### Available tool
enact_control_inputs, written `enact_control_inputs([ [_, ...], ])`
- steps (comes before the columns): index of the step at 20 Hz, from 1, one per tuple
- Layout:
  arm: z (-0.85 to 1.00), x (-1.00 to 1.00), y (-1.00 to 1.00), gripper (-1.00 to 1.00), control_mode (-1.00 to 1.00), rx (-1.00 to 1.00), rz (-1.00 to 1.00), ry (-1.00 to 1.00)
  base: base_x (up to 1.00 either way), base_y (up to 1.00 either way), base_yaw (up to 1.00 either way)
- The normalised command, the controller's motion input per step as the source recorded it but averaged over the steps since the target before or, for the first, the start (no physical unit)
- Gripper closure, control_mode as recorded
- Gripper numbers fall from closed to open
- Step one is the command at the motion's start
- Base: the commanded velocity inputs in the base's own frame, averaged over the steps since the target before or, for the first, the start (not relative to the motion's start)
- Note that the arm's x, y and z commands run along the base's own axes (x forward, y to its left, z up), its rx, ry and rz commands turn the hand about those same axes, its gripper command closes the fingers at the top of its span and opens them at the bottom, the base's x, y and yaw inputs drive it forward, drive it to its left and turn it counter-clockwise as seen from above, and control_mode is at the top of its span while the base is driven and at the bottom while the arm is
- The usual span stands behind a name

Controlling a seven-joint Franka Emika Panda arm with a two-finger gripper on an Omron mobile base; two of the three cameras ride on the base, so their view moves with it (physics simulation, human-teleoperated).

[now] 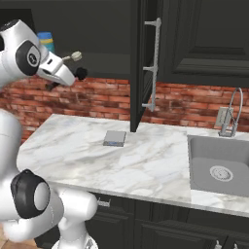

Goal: Pick the dish brush and dish brush from the cabinet and place them on the counter.

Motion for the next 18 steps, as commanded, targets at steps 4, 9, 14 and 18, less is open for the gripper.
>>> enact_control_inputs([
  [4, -0.12, -0.22, 0.0, 1.0, -1.0, 0.0, 0.0, 0.0, 0.0, 0.0, 0.0],
  [9, -0.17, -0.13, 0.0, 1.0, -1.0, 0.0, 0.0, 0.0, 0.0, 0.0, 0.0],
  [14, -0.23, -0.14, 0.0, 1.0, -1.0, 0.0, 0.0, 0.0, 0.0, 0.0, 0.0],
  [18, -0.24, -0.14, 0.0, 1.0, -1.0, 0.0, 0.0, 0.0, 0.0, 0.0, 0.0],
])
